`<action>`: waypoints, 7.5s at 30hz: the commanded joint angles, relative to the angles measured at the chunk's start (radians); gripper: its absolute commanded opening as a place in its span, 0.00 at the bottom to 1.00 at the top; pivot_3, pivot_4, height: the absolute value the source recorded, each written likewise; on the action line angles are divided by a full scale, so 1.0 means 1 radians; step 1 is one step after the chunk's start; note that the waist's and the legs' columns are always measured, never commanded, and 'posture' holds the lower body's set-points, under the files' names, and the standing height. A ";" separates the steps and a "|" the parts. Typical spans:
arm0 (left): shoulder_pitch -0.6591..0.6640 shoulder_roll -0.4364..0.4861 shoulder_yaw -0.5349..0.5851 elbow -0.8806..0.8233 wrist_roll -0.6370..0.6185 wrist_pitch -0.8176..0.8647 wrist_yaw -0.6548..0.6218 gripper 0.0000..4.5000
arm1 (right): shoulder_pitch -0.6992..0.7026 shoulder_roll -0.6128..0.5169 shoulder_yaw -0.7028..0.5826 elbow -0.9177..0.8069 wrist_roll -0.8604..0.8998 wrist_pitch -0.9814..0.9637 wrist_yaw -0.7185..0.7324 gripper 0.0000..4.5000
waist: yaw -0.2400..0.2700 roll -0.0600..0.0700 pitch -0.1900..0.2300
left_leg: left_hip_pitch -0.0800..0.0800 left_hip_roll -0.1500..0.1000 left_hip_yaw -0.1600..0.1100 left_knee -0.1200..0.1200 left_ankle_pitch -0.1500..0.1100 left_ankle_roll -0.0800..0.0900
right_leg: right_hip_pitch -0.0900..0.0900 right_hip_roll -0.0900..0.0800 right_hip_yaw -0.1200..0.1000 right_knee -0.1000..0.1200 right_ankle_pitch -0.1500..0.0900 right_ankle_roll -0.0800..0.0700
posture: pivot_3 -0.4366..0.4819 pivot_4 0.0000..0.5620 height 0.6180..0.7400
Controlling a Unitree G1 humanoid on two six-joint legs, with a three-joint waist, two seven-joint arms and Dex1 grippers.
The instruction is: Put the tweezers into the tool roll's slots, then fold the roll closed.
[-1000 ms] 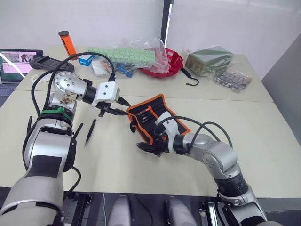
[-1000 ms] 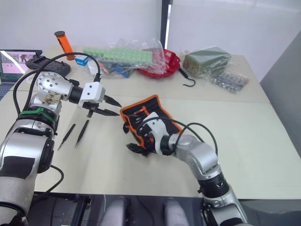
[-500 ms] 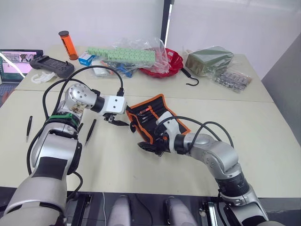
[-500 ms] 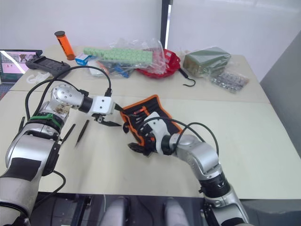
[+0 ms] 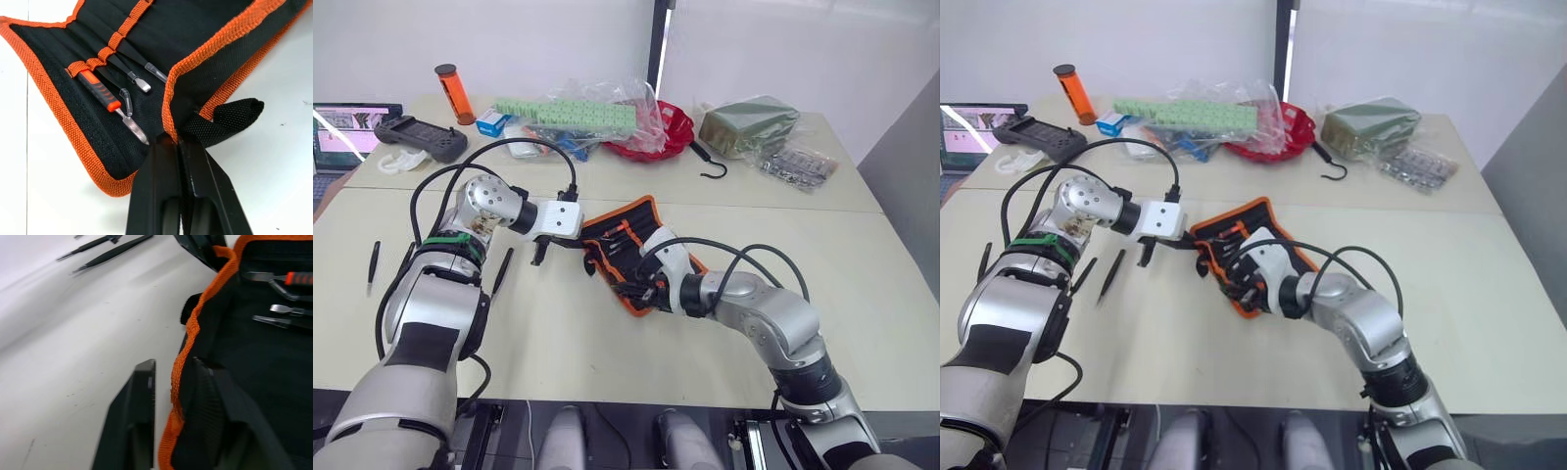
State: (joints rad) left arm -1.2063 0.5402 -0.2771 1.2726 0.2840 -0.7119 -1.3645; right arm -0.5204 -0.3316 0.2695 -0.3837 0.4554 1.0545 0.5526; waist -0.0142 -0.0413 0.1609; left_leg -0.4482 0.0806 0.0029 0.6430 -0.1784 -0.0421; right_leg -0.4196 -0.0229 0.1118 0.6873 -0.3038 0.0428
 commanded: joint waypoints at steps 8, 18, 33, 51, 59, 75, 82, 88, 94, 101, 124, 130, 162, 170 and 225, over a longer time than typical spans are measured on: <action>-0.006 0.049 -0.099 -0.012 0.122 -0.178 0.068 0.00 | -0.003 0.060 0.035 0.046 0.046 0.003 0.053 0.01 | 0.000 0.000 0.000 | 0.000 0.000 0.000 0.000 0.000 0.000 | 0.000 0.000 0.000 0.000 0.000 0.000 | 0.48 0.27 0.99; -0.013 0.056 -0.208 -0.001 0.260 -0.294 0.225 0.00 | 0.014 0.062 0.102 0.247 -0.017 -0.096 0.120 0.01 | 0.003 0.000 0.000 | 0.002 0.000 0.000 0.001 0.000 0.000 | 0.002 -0.001 -0.001 0.001 0.000 0.000 | 0.48 0.27 0.99; 0.002 0.027 0.014 0.024 -0.046 -0.021 -0.102 0.49 | 0.067 0.097 0.054 0.303 0.006 -0.110 0.134 0.00 | -0.001 0.000 0.000 | 0.008 0.000 -0.004 0.001 0.000 0.000 | 0.012 0.000 -0.005 -0.001 0.000 0.000 | 0.48 0.27 0.99; 0.070 -0.034 0.273 -0.139 -0.328 0.579 -0.174 0.74 | 0.057 0.109 0.067 0.346 -0.024 -0.133 0.165 0.00 | -0.011 0.000 0.000 | 0.010 0.000 -0.009 0.001 0.000 0.000 | 0.016 0.000 -0.009 -0.001 0.000 0.000 | 0.48 0.27 0.99; 0.202 -0.065 0.229 -0.172 -0.292 0.552 -0.122 0.16 | 0.064 0.101 0.058 0.330 -0.020 -0.120 0.165 0.00 | -0.008 0.000 0.000 | 0.010 0.000 -0.009 0.001 0.000 0.000 | 0.016 0.000 -0.009 -0.001 0.000 0.000 | 0.48 0.27 0.99; 0.294 -0.077 0.166 -0.167 -0.228 0.502 0.017 0.00 | 0.019 0.065 -0.033 0.230 0.075 -0.115 0.239 0.80 | 0.000 0.002 -0.002 | 0.010 0.000 -0.009 0.002 0.000 0.000 | 0.017 0.000 -0.009 -0.002 0.000 0.000 | 0.48 0.27 0.99; 0.322 -0.066 0.169 -0.192 -0.238 0.480 0.000 0.00 | -0.036 0.061 -0.059 0.325 0.041 -0.178 0.242 0.95 | -0.002 0.004 -0.003 | 0.010 0.000 -0.009 0.002 0.000 0.000 | 0.016 0.000 -0.010 -0.002 0.000 0.000 | 0.48 0.27 0.99; 0.324 -0.050 0.177 -0.200 -0.242 0.472 0.015 0.00 | -0.072 0.090 -0.038 0.425 -0.023 -0.324 0.252 0.61 | -0.008 0.004 -0.003 | 0.010 0.000 -0.009 0.001 0.000 0.000 | 0.016 0.000 -0.010 -0.002 0.000 0.000 | 0.48 0.27 0.99; 0.310 -0.019 0.203 -0.181 -0.253 0.486 0.057 0.00 | -0.121 0.149 -0.023 0.537 -0.060 -0.427 0.290 0.17 | -0.016 0.004 -0.003 | 0.010 0.000 -0.009 0.001 0.000 0.000 | 0.016 0.001 -0.010 -0.001 0.000 0.000 | 0.48 0.27 0.99; 0.304 -0.029 0.210 -0.177 -0.263 0.509 0.081 0.00 | -0.191 0.215 0.026 0.802 -0.164 -0.616 0.347 0.01 | -0.023 0.004 -0.003 | 0.010 0.000 -0.010 0.001 0.000 0.000 | 0.016 0.000 -0.011 -0.001 0.000 0.000 | 0.48 0.27 0.99; 0.304 -0.032 0.139 -0.126 -0.204 0.463 0.165 0.00 | 0.006 0.120 0.048 0.744 -0.238 -0.604 0.521 0.01 | -0.015 0.014 -0.014 | 0.025 0.000 -0.011 -0.002 0.000 0.000 | 0.032 0.000 -0.012 -0.006 -0.002 -0.001 | 0.48 0.27 0.99; 0.297 -0.048 0.138 -0.115 -0.210 0.462 0.169 0.00 | 0.069 0.052 0.096 0.570 -0.252 -0.512 0.508 0.01 | 0.003 0.014 -0.016 | 0.024 -0.001 -0.011 -0.002 0.000 0.000 | 0.032 -0.001 -0.012 -0.007 -0.002 -0.001 | 0.48 0.27 0.99; 0.443 -0.099 0.236 -0.578 -0.424 0.729 0.062 0.00 | 0.093 0.023 0.107 0.263 -0.244 -0.390 0.191 0.01 | 0.001 0.014 -0.014 | 0.015 -0.002 -0.013 -0.004 0.000 0.000 | 0.025 -0.002 -0.013 -0.009 -0.003 -0.001 | 0.48 0.27 0.99; 0.546 -0.133 0.185 -0.671 -0.375 0.777 0.175 0.00 | 0.098 0.015 0.123 0.265 -0.266 -0.381 0.182 0.01 | -0.001 0.014 -0.014 | 0.016 -0.002 -0.013 -0.004 0.000 0.000 | 0.025 -0.002 -0.012 -0.009 -0.003 -0.001 | 0.48 0.27 0.99; 0.566 0.138 0.502 -0.757 -0.624 0.909 0.247 0.00 | 0.049 -0.015 -0.172 0.058 -0.056 -0.341 0.163 0.01 | -0.027 0.011 -0.012 | 0.021 -0.003 -0.016 -0.016 0.001 0.001 | 0.028 -0.001 -0.012 -0.011 -0.010 -0.004 | 0.48 0.27 0.99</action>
State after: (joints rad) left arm -0.6525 0.6520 0.1909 0.5685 -0.3166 0.1819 -1.1244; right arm -0.4619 -0.3199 0.1377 -0.2950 0.4292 0.7661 0.7266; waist -0.0416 -0.0301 0.1486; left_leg -0.4266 0.0779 -0.0127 0.6267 -0.1774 -0.0414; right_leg -0.3918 -0.0242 0.0997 0.6764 -0.3142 0.0391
